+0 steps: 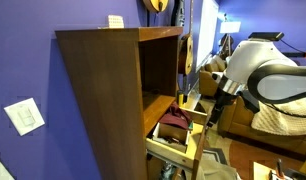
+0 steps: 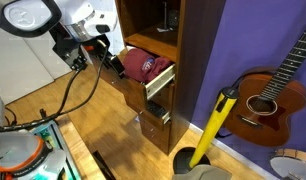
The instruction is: Pull open the top drawer on the chest of drawers, put the maroon cap into the drawer, push the top drawer closed
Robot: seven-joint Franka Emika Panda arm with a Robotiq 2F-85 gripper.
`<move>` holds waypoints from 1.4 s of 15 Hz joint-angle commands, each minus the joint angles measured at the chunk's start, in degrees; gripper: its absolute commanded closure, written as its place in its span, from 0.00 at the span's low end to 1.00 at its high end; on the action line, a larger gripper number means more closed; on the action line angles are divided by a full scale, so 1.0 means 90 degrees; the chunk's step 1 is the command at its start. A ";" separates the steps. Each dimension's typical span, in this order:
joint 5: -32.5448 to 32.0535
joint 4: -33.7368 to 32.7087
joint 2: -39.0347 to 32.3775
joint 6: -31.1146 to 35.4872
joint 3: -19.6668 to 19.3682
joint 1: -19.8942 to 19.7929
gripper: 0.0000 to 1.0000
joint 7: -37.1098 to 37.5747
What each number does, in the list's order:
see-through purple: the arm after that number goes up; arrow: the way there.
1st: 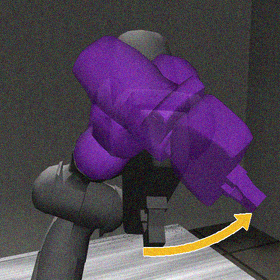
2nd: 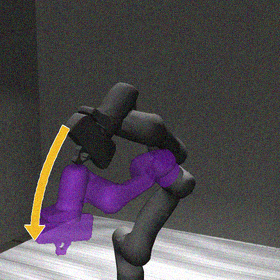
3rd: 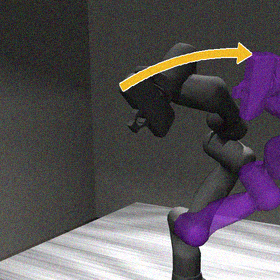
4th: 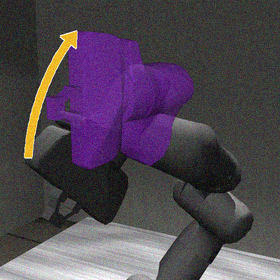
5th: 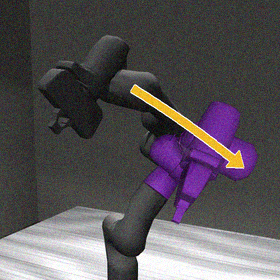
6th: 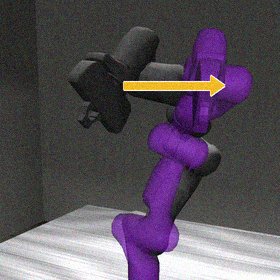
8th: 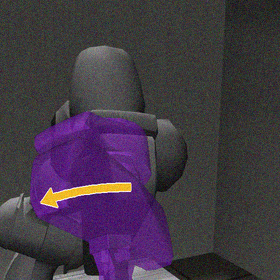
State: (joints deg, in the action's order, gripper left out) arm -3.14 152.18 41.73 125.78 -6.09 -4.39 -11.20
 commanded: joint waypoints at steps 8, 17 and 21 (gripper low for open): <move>-0.0165 0.0720 -0.0169 0.1731 0.0153 -0.0042 0.00 0.0270; -0.0128 0.0548 -0.0891 0.2982 0.0175 -0.0143 0.00 0.0545; -0.0117 0.0646 -0.0823 0.2993 0.0171 -0.0201 0.00 0.0572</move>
State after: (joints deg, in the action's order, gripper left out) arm -3.69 157.03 34.82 151.67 -4.84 -5.69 -7.52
